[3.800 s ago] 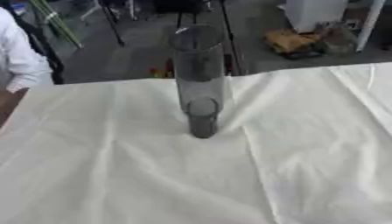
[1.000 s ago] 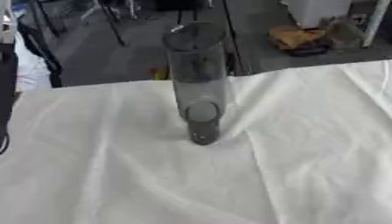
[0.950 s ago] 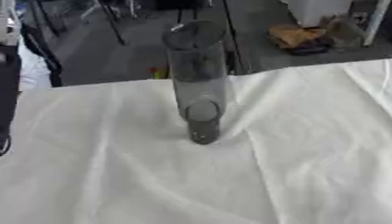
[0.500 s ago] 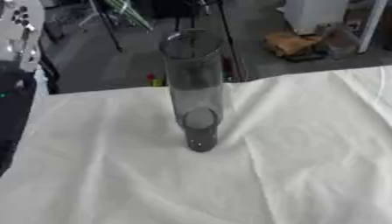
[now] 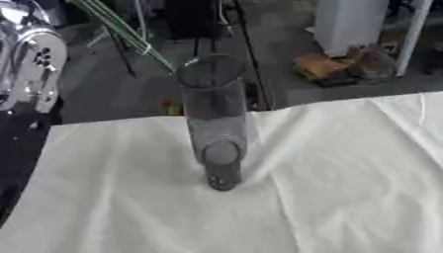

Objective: Arrange flowers into the vase.

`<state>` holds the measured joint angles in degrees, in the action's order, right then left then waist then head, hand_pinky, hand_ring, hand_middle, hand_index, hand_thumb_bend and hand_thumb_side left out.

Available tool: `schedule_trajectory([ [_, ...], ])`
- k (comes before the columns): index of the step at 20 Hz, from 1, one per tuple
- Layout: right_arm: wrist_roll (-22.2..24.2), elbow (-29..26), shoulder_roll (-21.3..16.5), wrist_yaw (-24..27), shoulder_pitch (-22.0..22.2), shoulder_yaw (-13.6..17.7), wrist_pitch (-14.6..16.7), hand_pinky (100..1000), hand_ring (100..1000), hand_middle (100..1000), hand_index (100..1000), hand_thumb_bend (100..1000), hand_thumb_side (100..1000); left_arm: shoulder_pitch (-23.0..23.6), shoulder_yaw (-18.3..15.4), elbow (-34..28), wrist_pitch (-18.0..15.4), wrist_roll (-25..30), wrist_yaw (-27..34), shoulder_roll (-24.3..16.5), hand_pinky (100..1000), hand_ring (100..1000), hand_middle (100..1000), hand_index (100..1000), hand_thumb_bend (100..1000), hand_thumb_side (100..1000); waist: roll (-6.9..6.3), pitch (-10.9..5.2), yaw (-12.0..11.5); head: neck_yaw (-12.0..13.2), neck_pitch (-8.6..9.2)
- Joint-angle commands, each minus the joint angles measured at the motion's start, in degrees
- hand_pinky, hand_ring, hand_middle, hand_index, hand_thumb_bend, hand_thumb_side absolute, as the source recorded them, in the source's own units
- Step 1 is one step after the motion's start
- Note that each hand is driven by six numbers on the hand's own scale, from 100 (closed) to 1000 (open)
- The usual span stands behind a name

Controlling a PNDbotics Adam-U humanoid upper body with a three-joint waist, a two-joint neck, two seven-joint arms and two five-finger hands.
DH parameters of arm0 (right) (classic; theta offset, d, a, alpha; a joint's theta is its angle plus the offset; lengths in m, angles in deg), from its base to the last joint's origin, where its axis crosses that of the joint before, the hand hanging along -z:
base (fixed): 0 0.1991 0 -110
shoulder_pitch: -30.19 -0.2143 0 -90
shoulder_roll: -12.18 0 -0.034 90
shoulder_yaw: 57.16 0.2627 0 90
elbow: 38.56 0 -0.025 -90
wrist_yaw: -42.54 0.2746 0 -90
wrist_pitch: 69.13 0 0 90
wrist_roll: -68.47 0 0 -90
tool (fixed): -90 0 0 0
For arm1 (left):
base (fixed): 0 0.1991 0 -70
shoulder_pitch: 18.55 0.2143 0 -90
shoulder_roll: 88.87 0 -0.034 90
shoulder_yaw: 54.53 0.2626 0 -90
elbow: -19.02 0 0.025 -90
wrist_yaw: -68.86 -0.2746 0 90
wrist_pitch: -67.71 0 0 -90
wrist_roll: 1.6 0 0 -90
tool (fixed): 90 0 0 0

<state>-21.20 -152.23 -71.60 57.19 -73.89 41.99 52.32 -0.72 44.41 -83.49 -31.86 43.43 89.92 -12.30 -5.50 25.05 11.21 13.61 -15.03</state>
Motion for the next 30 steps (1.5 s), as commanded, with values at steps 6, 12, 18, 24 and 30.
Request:
schedule_trajectory([
  [6, 0.74, -0.93, -0.15, 0.66, -0.80, 0.05, 0.21, 847, 857, 583, 918, 100, 959, -1.66, -0.61, -0.60, -0.56, -0.56, -1.78, -0.48, 100, 100, 100, 100, 230, 606, 0.23, -0.36, 0.89, 0.81, 1.37],
  [12, 1.08, -0.93, -0.11, 0.69, -0.72, -0.03, 0.32, 847, 857, 581, 919, 100, 959, -2.52, -0.58, 0.07, -0.70, -0.82, -3.39, -0.52, 100, 100, 100, 100, 232, 604, 0.29, -0.08, 1.27, 1.25, 1.76],
  [18, 1.43, -0.93, -0.29, 0.80, -0.36, -0.22, 0.13, 847, 857, 579, 919, 100, 955, -3.30, -0.84, 0.76, -0.71, -1.51, -4.24, -0.84, 100, 100, 100, 100, 239, 589, 0.22, -0.53, 1.05, 1.34, 1.81],
  [24, 1.83, -0.93, -0.06, 0.77, -0.37, -0.32, 0.15, 847, 858, 577, 920, 100, 954, -3.08, -0.82, -3.11, -0.94, -2.16, -6.21, -0.92, 100, 100, 100, 100, 260, 569, 0.29, -0.10, 1.35, 1.74, 1.79],
  [30, 2.22, -0.93, 0.21, 1.15, -0.69, -0.41, -0.12, 848, 859, 575, 920, 100, 944, -2.94, -0.58, -4.00, 0.03, -4.59, -8.24, -0.59, 100, 100, 100, 100, 261, 572, 0.07, 0.62, 1.80, 1.77, 1.87],
])
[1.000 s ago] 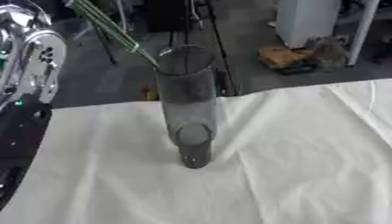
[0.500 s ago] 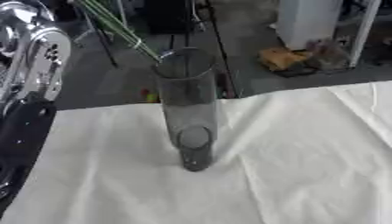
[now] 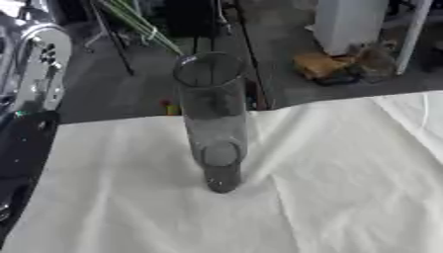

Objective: Arrange flowers into the vase.

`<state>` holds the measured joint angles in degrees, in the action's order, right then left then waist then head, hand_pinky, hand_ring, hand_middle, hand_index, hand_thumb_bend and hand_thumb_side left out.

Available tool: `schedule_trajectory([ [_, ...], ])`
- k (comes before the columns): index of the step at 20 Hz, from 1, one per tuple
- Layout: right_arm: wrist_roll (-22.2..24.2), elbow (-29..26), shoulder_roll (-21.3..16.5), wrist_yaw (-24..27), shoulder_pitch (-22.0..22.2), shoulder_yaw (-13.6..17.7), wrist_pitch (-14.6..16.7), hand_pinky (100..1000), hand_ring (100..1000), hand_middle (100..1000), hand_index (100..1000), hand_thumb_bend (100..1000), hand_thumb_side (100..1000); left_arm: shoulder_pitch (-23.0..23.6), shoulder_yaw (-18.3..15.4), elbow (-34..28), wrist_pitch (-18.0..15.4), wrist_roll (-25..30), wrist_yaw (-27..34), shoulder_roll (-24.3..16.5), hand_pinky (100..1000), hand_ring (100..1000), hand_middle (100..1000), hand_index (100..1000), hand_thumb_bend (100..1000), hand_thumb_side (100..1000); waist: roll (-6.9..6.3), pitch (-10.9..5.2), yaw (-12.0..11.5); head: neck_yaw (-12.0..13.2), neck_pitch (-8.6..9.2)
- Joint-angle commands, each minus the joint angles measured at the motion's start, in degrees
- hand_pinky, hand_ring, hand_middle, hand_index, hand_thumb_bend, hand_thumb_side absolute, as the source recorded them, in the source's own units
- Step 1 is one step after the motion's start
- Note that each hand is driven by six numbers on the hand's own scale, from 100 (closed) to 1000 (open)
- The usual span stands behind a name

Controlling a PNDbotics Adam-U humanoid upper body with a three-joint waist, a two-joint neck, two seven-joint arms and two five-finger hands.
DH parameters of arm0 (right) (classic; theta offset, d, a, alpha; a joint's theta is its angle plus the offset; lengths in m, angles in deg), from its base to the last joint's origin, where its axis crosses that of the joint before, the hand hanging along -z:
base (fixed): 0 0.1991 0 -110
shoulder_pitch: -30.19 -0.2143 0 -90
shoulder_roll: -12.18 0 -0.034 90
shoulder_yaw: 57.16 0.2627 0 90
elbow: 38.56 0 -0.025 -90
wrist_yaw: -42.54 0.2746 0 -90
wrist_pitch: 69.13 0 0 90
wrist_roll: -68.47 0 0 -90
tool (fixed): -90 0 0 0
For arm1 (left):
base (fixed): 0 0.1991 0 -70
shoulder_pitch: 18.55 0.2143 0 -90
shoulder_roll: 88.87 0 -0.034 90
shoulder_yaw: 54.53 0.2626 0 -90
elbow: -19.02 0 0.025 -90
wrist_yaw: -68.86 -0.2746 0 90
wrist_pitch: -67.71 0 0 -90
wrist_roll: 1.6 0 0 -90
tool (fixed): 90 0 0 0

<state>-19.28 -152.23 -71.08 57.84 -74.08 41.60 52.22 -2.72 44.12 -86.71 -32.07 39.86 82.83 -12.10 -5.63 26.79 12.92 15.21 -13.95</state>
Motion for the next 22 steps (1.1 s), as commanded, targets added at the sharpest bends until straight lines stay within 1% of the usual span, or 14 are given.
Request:
schedule_trajectory([
  [1, 0.38, -0.93, -0.27, 0.53, -0.55, 0.00, -0.04, 848, 859, 575, 920, 100, 943, -0.97, -0.18, -0.56, 0.39, -1.41, -1.56, -0.67, 100, 100, 100, 100, 255, 584, 0.16, -1.01, 0.19, 0.22, 0.85],
  [2, 0.43, -0.93, -0.24, 0.57, -0.62, 0.00, -0.07, 848, 859, 574, 920, 100, 944, -1.04, -0.04, -0.13, 0.61, -1.89, -1.75, -0.42, 100, 100, 100, 100, 242, 574, 0.10, -0.93, 0.31, 0.26, 0.87],
  [3, 0.48, -0.93, -0.23, 0.61, -0.70, -0.01, -0.13, 848, 859, 574, 921, 100, 941, -1.13, 0.08, 0.37, 0.81, -2.35, -1.80, -0.18, 100, 100, 100, 100, 250, 600, 0.03, -0.88, 0.42, 0.31, 0.81],
  [5, 0.59, -0.93, -0.19, 0.68, -0.83, -0.04, -0.22, 848, 859, 573, 920, 100, 941, -1.28, 0.32, 1.42, 1.08, -3.08, -2.29, 0.13, 100, 100, 100, 100, 243, 604, -0.07, -0.76, 0.58, 0.35, 0.79],
  [7, 0.69, -0.93, -0.16, 0.77, -0.96, -0.05, -0.26, 848, 859, 572, 920, 100, 940, -1.36, 0.53, 2.05, 0.96, -3.25, -4.14, -0.01, 100, 100, 100, 100, 249, 586, -0.17, -0.64, 0.72, 0.38, 0.95],
  [11, 0.86, -0.93, -0.08, 0.94, -1.20, -0.02, -0.27, 848, 858, 571, 920, 100, 938, -0.98, 0.96, 2.90, 0.87, -3.39, -6.95, 0.05, 100, 100, 100, 100, 232, 598, -0.26, -0.30, 0.96, 0.18, 1.36],
  [17, 1.05, -0.93, 0.13, 0.98, -1.32, 0.06, -0.25, 848, 859, 569, 920, 100, 933, -0.38, 1.61, 3.92, 1.21, -3.43, -7.26, -0.10, 100, 100, 100, 100, 213, 613, -0.15, 0.16, 1.06, -0.17, 1.43],
  [22, 1.16, -0.93, 0.30, 0.87, -1.31, 0.12, -0.24, 848, 859, 567, 921, 100, 933, -0.07, 1.99, 4.98, 1.47, -3.42, -6.12, -0.09, 100, 100, 100, 100, 184, 637, -0.11, 0.37, 1.24, -0.15, 1.58],
])
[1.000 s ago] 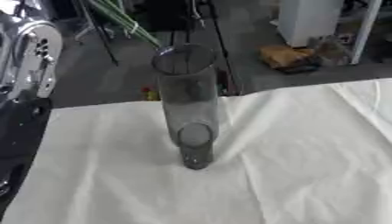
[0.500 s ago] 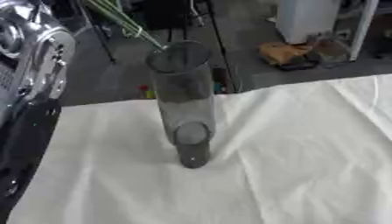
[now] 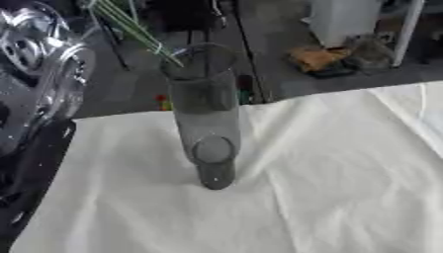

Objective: Arrange flowers into the vase.

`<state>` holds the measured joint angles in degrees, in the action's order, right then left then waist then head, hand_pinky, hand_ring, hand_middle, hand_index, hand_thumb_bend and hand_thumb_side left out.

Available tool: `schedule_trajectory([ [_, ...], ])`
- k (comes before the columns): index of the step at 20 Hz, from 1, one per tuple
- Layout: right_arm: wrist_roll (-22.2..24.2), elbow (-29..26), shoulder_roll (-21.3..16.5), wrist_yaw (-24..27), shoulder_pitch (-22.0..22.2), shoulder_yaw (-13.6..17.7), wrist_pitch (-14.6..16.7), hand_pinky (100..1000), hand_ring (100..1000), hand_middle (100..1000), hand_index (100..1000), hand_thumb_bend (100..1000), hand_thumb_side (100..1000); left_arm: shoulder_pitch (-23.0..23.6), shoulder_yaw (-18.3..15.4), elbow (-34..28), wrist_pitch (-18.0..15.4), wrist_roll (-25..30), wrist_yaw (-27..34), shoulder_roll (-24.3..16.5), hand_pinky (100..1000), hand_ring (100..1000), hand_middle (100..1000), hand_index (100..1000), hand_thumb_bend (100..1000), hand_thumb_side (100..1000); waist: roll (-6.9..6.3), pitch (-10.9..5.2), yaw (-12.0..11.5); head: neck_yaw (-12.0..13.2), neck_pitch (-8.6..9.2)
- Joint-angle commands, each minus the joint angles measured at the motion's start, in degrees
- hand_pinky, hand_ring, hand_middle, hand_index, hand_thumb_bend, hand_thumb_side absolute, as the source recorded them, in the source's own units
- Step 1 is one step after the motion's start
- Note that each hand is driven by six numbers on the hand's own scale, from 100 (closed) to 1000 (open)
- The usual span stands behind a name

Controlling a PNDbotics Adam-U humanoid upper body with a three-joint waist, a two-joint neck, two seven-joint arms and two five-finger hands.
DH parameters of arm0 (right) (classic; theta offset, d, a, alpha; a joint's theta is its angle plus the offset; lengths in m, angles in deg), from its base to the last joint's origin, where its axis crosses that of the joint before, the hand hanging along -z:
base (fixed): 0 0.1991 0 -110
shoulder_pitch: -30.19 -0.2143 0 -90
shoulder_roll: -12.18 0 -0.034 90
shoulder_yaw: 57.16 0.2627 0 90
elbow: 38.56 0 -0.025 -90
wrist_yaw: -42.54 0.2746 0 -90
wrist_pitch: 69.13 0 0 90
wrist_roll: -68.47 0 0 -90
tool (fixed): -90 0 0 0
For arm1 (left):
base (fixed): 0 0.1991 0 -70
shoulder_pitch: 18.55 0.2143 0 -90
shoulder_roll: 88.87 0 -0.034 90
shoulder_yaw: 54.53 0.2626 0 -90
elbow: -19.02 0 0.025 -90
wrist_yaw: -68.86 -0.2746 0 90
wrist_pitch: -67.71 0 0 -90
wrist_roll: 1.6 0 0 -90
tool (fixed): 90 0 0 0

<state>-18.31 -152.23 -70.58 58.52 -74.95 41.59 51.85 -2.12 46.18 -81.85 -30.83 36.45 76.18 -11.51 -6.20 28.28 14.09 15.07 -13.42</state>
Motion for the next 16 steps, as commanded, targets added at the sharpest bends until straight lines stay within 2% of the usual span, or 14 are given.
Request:
schedule_trajectory([
  [1, 0.20, -0.93, -0.17, 0.17, -0.42, 0.16, 0.14, 848, 859, 567, 921, 100, 932, -0.52, 0.07, 0.35, 0.32, -0.01, 0.69, -0.76, 100, 100, 100, 100, 180, 640, 0.48, -1.08, 0.08, -0.07, 1.07],
  [9, 0.45, -0.93, 0.07, -0.05, -0.40, 0.20, 0.13, 850, 860, 564, 921, 100, 931, -0.14, 0.75, 1.29, 0.80, 0.14, 1.79, -1.00, 100, 100, 100, 100, 160, 661, 0.51, -0.73, 0.16, -0.14, 1.17],
  [16, 0.79, -0.93, 0.21, -0.10, -0.36, 0.14, -0.01, 851, 861, 562, 922, 100, 929, -0.11, 1.80, 4.19, 1.27, 2.17, 4.16, -1.54, 100, 100, 100, 100, 128, 716, 0.40, -0.61, 0.02, -0.25, 1.56],
])
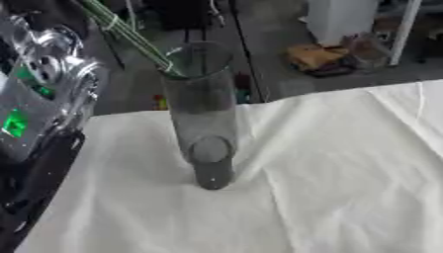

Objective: Arrange flowers into the vase.

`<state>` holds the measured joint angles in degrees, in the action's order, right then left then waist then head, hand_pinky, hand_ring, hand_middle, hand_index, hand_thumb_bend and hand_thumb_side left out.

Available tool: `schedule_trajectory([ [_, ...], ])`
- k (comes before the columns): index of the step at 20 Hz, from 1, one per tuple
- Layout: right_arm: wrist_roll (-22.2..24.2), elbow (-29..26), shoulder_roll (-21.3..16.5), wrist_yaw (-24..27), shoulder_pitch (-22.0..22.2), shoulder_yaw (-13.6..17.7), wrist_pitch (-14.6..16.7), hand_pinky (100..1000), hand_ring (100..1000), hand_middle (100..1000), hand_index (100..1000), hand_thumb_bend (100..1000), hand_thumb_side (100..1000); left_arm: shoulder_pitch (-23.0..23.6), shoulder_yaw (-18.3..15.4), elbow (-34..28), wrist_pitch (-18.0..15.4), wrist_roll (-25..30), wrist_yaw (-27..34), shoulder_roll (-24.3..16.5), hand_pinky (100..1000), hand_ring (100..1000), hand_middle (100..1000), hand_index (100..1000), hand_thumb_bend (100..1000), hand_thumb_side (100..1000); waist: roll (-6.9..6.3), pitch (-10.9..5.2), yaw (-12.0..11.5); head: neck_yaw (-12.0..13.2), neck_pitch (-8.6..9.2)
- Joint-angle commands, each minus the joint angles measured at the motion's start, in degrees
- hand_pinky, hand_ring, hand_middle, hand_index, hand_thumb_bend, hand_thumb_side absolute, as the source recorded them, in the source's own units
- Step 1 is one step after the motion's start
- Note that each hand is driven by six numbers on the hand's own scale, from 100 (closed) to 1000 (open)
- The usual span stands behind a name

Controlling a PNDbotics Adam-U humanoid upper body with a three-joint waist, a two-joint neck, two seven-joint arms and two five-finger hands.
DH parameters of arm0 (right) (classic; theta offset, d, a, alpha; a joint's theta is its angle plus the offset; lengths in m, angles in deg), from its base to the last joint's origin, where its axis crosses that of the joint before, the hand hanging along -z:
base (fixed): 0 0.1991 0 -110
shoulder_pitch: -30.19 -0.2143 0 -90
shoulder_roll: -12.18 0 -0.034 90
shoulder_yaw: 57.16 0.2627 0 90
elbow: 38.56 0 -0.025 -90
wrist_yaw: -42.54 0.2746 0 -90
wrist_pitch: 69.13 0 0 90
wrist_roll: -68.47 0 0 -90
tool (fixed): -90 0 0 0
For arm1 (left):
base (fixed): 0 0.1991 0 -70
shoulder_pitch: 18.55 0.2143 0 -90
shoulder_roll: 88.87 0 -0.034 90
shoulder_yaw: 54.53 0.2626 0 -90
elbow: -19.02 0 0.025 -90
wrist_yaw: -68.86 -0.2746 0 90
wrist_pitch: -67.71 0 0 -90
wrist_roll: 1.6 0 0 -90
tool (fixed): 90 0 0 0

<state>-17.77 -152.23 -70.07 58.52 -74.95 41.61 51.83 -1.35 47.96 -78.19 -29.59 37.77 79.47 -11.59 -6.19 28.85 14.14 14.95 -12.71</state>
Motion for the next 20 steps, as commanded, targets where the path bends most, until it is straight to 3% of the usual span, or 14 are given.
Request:
schedule_trajectory([
  [1, 0.29, -0.93, -0.27, -0.11, -0.36, 0.12, -0.04, 851, 861, 562, 922, 100, 928, -0.87, 0.10, 0.75, -0.08, 1.23, 1.01, -1.57, 100, 100, 100, 100, 131, 719, 0.37, -1.16, -0.07, -0.12, 0.81],
  [16, 0.98, -0.93, -0.24, -0.29, 0.27, 0.10, -0.84, 853, 863, 557, 924, 100, 915, -0.54, 0.71, 5.23, 1.83, 5.92, 2.97, -2.82, 100, 100, 100, 100, 129, 759, -0.04, -1.56, -0.87, -0.55, 0.18],
  [20, 0.95, -0.93, -0.16, -0.32, 0.30, 0.23, -0.86, 854, 863, 557, 924, 100, 915, -0.10, 1.26, 5.70, 3.15, 8.31, 2.95, -3.05, 100, 100, 100, 100, 187, 722, 0.04, -1.44, -0.96, -0.61, 0.23],
])
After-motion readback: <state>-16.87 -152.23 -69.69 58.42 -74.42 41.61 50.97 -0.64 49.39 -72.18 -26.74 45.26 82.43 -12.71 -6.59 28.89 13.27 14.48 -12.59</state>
